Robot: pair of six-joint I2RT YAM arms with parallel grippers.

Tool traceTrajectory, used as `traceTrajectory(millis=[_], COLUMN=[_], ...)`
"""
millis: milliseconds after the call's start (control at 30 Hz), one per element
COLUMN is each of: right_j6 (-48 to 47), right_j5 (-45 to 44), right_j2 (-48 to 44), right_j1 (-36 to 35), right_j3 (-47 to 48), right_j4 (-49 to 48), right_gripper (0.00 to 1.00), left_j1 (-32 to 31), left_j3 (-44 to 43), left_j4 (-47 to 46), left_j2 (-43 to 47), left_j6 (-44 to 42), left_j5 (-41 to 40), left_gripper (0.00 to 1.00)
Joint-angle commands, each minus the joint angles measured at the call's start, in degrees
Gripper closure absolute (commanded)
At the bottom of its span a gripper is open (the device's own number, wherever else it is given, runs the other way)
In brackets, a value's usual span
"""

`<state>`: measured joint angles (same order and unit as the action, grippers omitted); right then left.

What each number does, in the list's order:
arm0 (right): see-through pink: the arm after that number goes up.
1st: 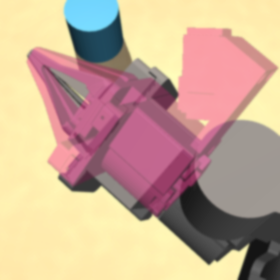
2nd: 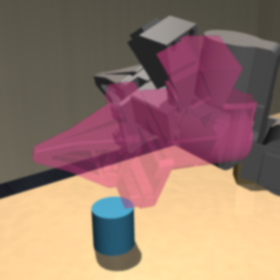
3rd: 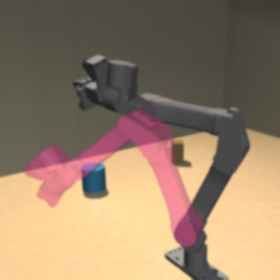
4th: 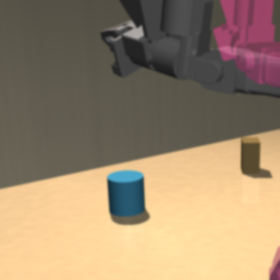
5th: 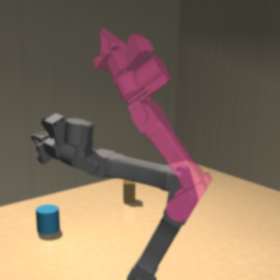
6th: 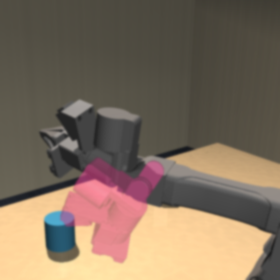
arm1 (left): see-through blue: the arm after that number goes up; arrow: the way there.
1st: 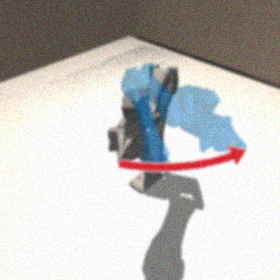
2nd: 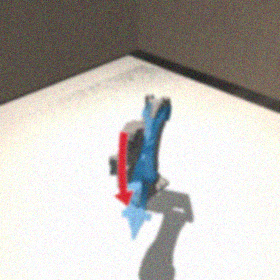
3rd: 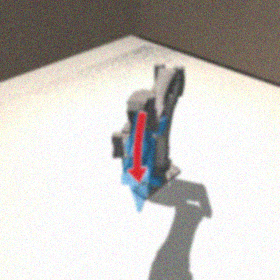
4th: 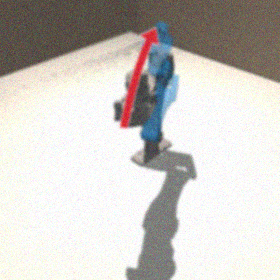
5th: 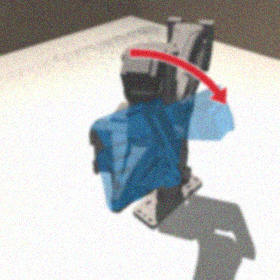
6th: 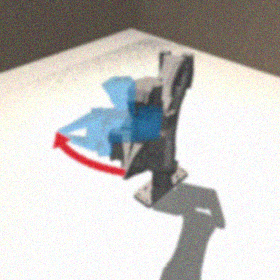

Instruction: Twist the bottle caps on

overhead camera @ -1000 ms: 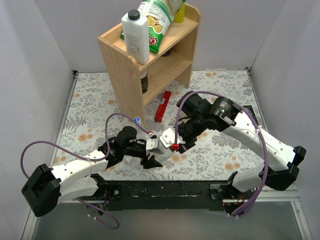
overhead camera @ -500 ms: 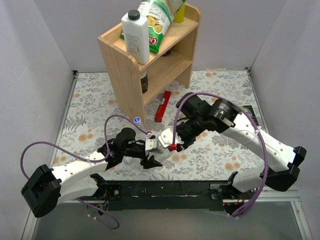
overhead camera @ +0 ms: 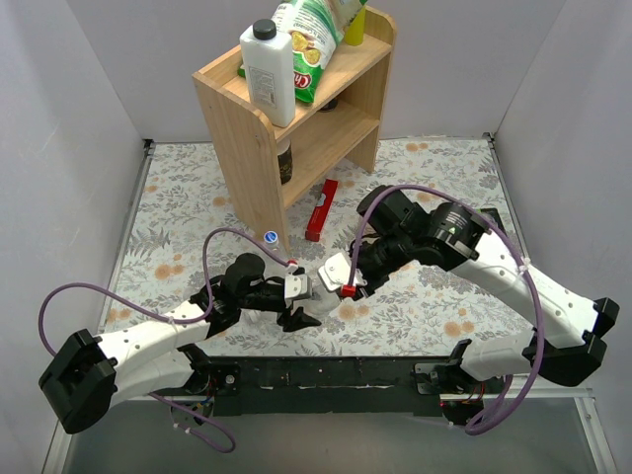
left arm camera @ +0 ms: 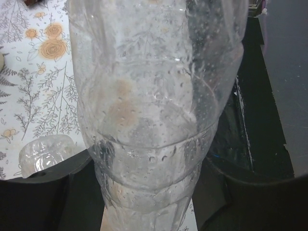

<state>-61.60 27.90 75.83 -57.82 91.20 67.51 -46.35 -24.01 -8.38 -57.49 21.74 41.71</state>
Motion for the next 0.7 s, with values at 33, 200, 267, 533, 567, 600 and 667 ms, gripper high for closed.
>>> traceTrajectory(millis=[33, 200, 267, 533, 567, 600, 667], right_j6=[2.62, 7.63, 12.0, 29.68, 31.79, 35.29, 40.05], right_j5=[1.54, 2.6, 2.77, 4.08, 5.05, 6.36, 8.39], right_j2=[-3.23, -4.55, -4.55, 1.42, 2.38, 3.96, 5.37], right_j1=[0.17, 0.52, 1.39, 5.7, 7.53, 8.68, 11.75], right_j3=[-3.04, -5.59, -6.38, -4.28, -3.93, -3.05, -2.61], right_j4=[-2.73, -6.77, -9.04, -8.36, -8.09, -7.83, -8.44], right_gripper=[0.87, 0.88, 0.88, 0.94, 0.94, 0.94, 0.97], left_j1=[0.21, 0.21, 0.21, 0.29, 0.21, 0.21, 0.21], left_j3=[-0.69, -1.39, -1.74, -2.0, -2.01, -1.83, -1.83], left_j4=[-5.94, -7.35, -8.05, -9.11, -9.46, -9.63, -10.25], left_j2=[3.09, 2.56, 2.3, 2.83, 2.83, 2.91, 2.65], left_j6=[-3.27, -4.51, -5.12, -5.74, -5.65, -5.39, -4.6], left_j5=[-1.28, -2.34, -3.74, -11.56, -12.09, -12.36, -13.06], left_gripper=[1.0, 1.0, 1.0, 1.0, 1.0, 1.0, 1.0])
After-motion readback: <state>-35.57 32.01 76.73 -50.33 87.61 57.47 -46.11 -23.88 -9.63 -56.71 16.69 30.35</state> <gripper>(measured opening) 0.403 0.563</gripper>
